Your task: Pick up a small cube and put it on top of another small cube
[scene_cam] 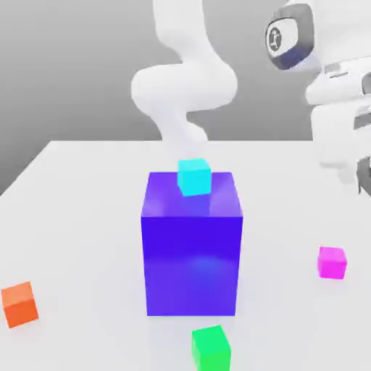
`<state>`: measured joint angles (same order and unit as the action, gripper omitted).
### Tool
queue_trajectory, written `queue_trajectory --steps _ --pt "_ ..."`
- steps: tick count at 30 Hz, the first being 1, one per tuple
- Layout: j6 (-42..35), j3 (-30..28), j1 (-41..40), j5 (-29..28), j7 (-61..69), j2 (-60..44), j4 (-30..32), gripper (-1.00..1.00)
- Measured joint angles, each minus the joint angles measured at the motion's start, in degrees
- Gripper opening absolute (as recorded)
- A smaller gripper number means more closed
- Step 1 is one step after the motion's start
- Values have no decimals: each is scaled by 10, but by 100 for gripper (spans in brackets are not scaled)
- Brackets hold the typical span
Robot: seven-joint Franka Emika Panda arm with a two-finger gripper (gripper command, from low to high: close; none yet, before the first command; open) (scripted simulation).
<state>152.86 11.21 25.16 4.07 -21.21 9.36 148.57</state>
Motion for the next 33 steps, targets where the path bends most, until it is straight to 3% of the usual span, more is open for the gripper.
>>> queue_trajectory --steps 7,13,14,21,27,33 --pt "85 42 86 -88 19 -149 62 0" --pt "179 -42 159 -173 -36 -273 45 0" --pt "189 -52 168 -175 -38 -286 43 -100" --pt "188 -52 168 -178 -40 -285 43 -100" --pt "102 2 131 -97 21 -174 66 -100" --pt "42 -69 43 -57 39 -158 22 -100"
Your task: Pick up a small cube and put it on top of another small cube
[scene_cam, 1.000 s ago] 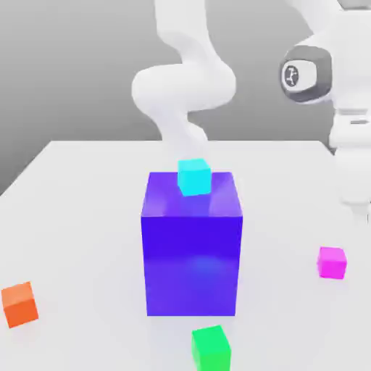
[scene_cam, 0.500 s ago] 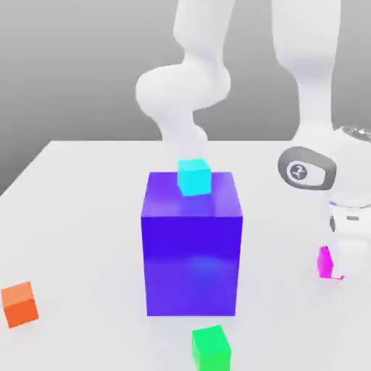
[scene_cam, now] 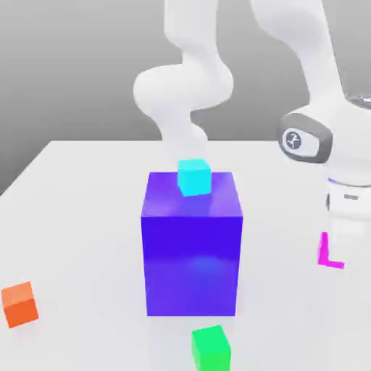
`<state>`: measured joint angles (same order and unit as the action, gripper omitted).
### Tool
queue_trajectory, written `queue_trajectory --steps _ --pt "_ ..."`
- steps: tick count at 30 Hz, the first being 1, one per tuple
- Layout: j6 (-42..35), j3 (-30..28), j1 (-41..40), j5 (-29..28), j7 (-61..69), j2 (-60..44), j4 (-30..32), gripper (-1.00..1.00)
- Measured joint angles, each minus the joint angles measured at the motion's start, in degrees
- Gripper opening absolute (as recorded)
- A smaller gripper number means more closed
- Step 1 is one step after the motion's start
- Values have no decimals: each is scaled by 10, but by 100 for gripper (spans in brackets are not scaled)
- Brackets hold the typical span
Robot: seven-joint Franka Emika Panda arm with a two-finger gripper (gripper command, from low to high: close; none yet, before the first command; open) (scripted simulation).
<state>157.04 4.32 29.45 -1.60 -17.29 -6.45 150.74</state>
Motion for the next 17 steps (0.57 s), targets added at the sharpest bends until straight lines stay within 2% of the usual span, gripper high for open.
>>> queue_trajectory --steps 8,13,14,17 --pt "-73 -118 -138 33 7 -2 -75 -100" --pt "-8 -118 -162 65 27 -83 -90 -100" --pt "5 -118 -162 70 31 -97 -91 100" --pt "5 -118 -162 70 31 -97 -91 100"
